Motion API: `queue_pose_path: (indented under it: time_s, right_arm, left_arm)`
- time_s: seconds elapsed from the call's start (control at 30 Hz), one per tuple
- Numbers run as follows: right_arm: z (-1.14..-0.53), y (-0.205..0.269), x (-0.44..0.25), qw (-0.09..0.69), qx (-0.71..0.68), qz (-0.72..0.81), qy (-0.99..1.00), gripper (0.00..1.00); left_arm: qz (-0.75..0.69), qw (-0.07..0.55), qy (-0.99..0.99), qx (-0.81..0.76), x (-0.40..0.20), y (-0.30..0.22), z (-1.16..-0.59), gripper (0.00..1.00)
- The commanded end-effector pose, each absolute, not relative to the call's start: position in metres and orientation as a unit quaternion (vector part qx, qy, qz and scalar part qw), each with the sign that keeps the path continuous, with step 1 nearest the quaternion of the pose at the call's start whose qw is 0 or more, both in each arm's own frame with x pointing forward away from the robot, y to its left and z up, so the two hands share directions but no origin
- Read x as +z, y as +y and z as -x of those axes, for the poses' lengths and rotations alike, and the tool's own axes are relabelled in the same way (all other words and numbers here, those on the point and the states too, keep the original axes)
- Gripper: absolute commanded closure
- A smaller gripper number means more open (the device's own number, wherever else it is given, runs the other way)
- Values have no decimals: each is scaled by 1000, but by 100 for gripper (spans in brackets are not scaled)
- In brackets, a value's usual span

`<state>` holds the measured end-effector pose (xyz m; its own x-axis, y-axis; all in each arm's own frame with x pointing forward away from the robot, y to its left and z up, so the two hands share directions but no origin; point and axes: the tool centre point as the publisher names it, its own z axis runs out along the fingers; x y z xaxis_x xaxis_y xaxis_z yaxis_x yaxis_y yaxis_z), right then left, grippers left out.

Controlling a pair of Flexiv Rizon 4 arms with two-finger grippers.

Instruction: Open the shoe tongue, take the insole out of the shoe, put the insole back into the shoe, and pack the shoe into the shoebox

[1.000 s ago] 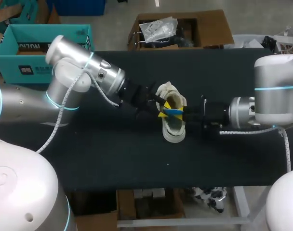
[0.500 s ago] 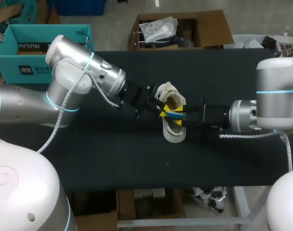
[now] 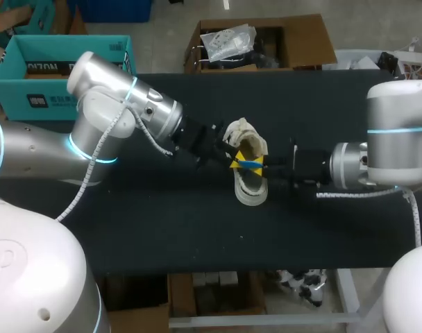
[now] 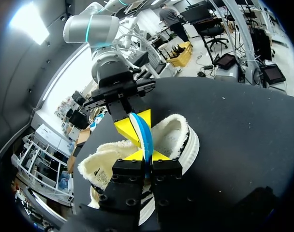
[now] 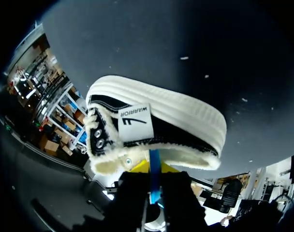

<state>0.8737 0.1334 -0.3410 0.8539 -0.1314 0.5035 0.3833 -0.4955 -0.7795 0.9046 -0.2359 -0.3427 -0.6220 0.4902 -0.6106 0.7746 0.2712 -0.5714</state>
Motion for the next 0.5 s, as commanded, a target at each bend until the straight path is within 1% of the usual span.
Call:
queue_pose_path:
  time_s: [0.03, 0.2, 0.23, 0.27, 0.33, 0.37, 0.5]
  right_arm:
    - [-886, 137, -349, 495, -246, 830, -75, 100]
    - [-888, 136, -354, 496, -243, 831, -68, 100]
    - [-888, 136, -354, 494, -244, 832, -65, 100]
    - [-888, 136, -354, 493, -244, 832, -65, 100]
    - [-887, 135, -354, 489, -247, 834, -59, 100]
    - [-888, 134, -354, 488, -247, 835, -58, 100]
    - [-889, 133, -354, 485, -247, 837, -55, 100]
  left_arm:
    - [-400, 155, 784, -449, -351, -242, -914, 100]
    - [-391, 156, 786, -453, -350, -239, -915, 100]
    - [-391, 157, 785, -454, -349, -237, -914, 93]
    - [-391, 157, 785, -455, -347, -236, -913, 79]
    - [-390, 160, 780, -463, -343, -233, -911, 68]
    - [-391, 161, 779, -462, -342, -233, -910, 66]
    - [-394, 162, 776, -465, -339, -234, -906, 71]
